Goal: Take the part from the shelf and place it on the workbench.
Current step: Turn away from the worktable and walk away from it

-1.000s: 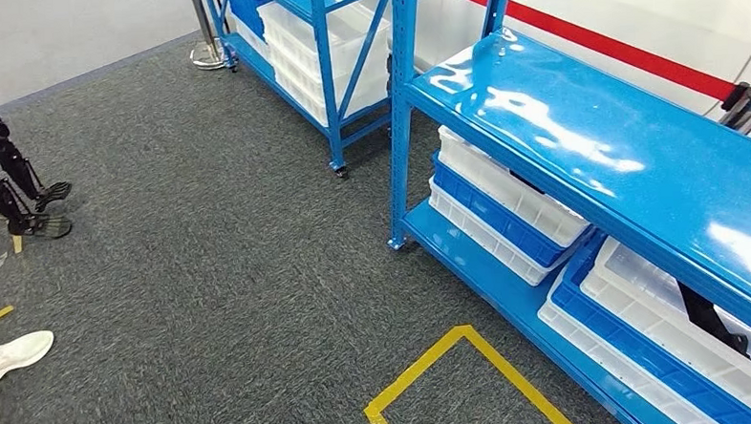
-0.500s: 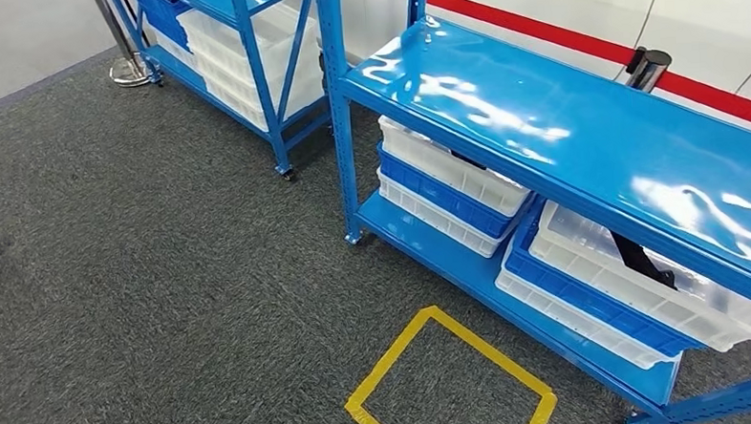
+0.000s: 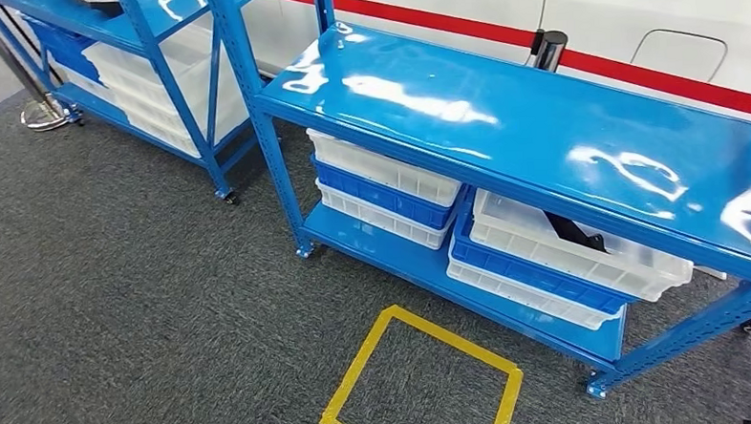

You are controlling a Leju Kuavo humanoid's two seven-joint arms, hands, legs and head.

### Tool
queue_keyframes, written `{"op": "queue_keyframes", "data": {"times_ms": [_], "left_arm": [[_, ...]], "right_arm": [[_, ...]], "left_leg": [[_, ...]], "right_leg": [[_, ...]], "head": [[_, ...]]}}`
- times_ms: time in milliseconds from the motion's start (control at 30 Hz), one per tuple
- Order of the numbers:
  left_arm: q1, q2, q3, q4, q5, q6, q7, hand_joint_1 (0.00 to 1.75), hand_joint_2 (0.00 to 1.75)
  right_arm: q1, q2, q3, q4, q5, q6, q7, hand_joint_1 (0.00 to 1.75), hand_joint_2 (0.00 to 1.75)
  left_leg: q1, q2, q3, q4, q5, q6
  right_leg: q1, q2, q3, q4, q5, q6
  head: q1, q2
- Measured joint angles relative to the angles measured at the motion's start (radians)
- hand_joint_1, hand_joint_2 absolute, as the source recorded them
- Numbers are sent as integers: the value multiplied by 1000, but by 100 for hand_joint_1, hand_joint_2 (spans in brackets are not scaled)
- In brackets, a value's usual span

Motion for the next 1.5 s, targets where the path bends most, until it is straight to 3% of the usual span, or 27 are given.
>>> {"op": "queue_keyframes", "data": {"times_ms": [67, 133, 200, 267, 333, 367, 400, 467, 500, 567, 633, 667, 733, 800, 833, 867, 900, 967, 1033, 1100, 1167, 1233, 1300, 1367, 1400, 1433, 1500], "left_arm": [[0, 1, 0, 0, 0, 0, 0, 0, 0], [-2, 0, 0, 0, 0, 0, -1, 0, 0], [-4, -1, 0, 0, -1, 0, -3, 0, 0], [-4, -2, 0, 0, -4, -2, -6, 0, 0], [-4, -4, 0, 0, -7, -4, -8, 0, 0], [-5, -5, 0, 0, -8, -4, -9, 0, 0], [-6, -8, 0, 0, -9, -4, -10, 0, 0], [-8, -12, 0, 0, -9, -4, -11, 0, 0], [-9, -13, 0, 0, -9, -5, -11, 0, 0], [-11, -13, 0, 0, -9, -5, -12, 0, 0], [-16, -13, 0, 0, -10, -5, -13, 0, 0], [-19, -13, 0, 0, -11, -6, -14, 0, 0], [-23, -15, -1, 0, -12, -6, -14, 0, 0], [-22, -16, -1, 0, -15, -6, -15, 0, 0], [-20, -16, -1, 0, -15, -6, -14, 0, 0], [-19, -16, -1, 0, -15, -6, -14, 0, 0], [-18, -16, -1, 0, -15, -6, -14, 0, 0], [-18, -16, -1, 0, -17, -6, -14, 0, 0], [-18, -15, -1, 0, -19, -6, -14, 0, 0], [-19, -13, -1, 0, -20, -5, -14, 0, 0], [-22, -15, -2, 0, -20, -4, -14, 0, 0], [-24, -18, -2, 0, -20, -3, -14, 0, 0], [-24, -20, -2, 0, -20, -3, -14, 0, 0], [-22, -21, -2, 0, -20, -3, -13, 0, 0], [-22, -22, -2, 0, -20, -3, -13, 0, 0], [-22, -23, -2, 0, -20, -3, -12, 0, 0], [-23, -25, -2, 0, -20, -3, -12, 0, 0]], "right_arm": [[-1, 1, 0, 0, 0, 0, -1, 0, 0], [2, 0, -2, 0, 0, 0, -1, 0, 0], [4, -1, -4, 0, -1, 0, -1, 0, 0], [2, 0, -6, 0, -5, -3, 0, 0, 0], [2, 0, -8, 0, -9, -7, 0, 0, 0], [5, 0, -9, 0, -11, -9, 1, 0, 0], [7, -1, -10, 0, -11, -10, 1, 0, 0], [8, -2, -13, 0, -12, -11, 1, 0, 0], [7, -2, -14, 0, -12, -11, 1, 0, 0], [4, -2, -16, 0, -12, -12, 1, 0, 0], [5, -2, -20, 0, -12, -13, 1, 0, 0], [6, -2, -21, 0, -12, -13, 0, 0, 0], [7, -3, -23, 0, -12, -13, 0, 0, 0], [5, -3, -23, 0, -12, -13, 0, 0, 0], [4, -4, -23, 0, -12, -13, 0, 0, 0], [5, -4, -24, 0, -12, -13, 0, 0, 0], [6, -4, -24, 0, -12, -13, 0, 0, 0], [8, -4, -24, 0, -12, -13, -1, 0, 0], [6, -3, -24, 0, -12, -13, -2, 0, 0], [5, -2, -25, 0, -12, -13, -3, 0, 0], [8, -4, -26, 0, -13, -13, -3, 0, 0], [9, -5, -27, 0, -15, -14, -3, 0, 0], [7, -5, -28, 0, -16, -14, -3, 0, 0], [6, -6, -29, 0, -16, -14, -3, 0, 0], [8, -6, -29, 0, -16, -14, -3, 0, 0], [10, -7, -29, 0, -16, -14, -3, 0, 0], [11, -9, -29, 0, -16, -14, -3, 0, 0]], "left_leg": [[-2, -27, 18, -52, 14, 4], [-7, -3, 21, -61, 19, 13], [-6, 24, 27, -75, 27, 29], [-8, 55, 30, -82, 30, 38], [-11, 87, 28, -82, 29, 39], [-11, 101, 28, -82, 28, 39], [-10, 114, 29, -81, 27, 37], [-9, 137, 33, -80, 23, 31], [-12, 148, 35, -78, 20, 25], [-16, 168, 41, -75, 12, 12], [-16, 186, 49, -77, 9, 1], [-13, 180, 51, -73, 4, -5], [-6, 136, 31, -22, -36, -14], [-3, 83, -30, 109, -107, -17], [-3, 72, -63, 174, -132, -18], [-3, 68, -86, 213, -138, -17], [-3, 65, -90, 213, -122, -15], [-3, 49, -48, 112, -49, -6], [-3, 0, 8, -12, 5, 5], [-8, -22, 28, -61, 14, 11], [-12, 4, 31, -71, 21, 19], [-9, 30, 36, -86, 31, 31], [-9, 60, 36, -93, 35, 39], [-10, 93, 33, -92, 35, 40], [-10, 107, 32, -92, 34, 39], [-9, 120, 33, -92, 33, 37], [-9, 143, 38, -90, 28, 29]], "right_leg": [[2, 23, -11, 2, 2, 12], [0, 38, -24, 2, 7, 27], [2, -6, -48, 37, -12, 33], [4, -66, -105, 149, -69, 28], [3, -81, -165, 272, -116, 30], [1, -84, -173, 293, -120, 38], [-1, -87, -159, 270, -107, 48], [-6, -113, -80, 131, -56, 68], [-5, -132, -42, 63, -33, 71], [-1, -153, -6, -2, -8, 58], [2, -136, -9, -1, -3, 37], [0, -126, -9, -3, -2, 30], [-7, -108, -4, -6, 3, 14], [-7, -88, -7, -6, 5, 3], [-5, -75, -7, -6, 6, 0], [-3, -63, -8, -5, 7, -1], [-1, -49, -7, -5, 7, -2], [0, -23, -4, -5, 7, -1], [3, 0, -5, -2, 8, 2], [4, 22, -14, -2, 12, 13], [2, 35, -27, -3, 17, 28], [5, -2, -53, 35, -1, 31], [8, -58, -112, 152, -56, 24], [5, -79, -169, 271, -101, 27], [2, -84, -173, 285, -102, 35], [-1, -90, -153, 254, -87, 46], [-7, -128, -67, 107, -39, 63]], "head": [[1, 0], [1, 0], [2, 0], [6, 0], [8, 0], [8, 0], [8, 0], [8, 0], [8, 0], [7, 0], [6, 0], [6, 0], [5, 0], [3, 0], [3, 0], [2, 0], [3, 0], [3, 0], [3, 0], [3, 0], [3, 0], [6, 0], [10, 0], [12, 0], [12, 0], [12, 0], [13, 0]]}}
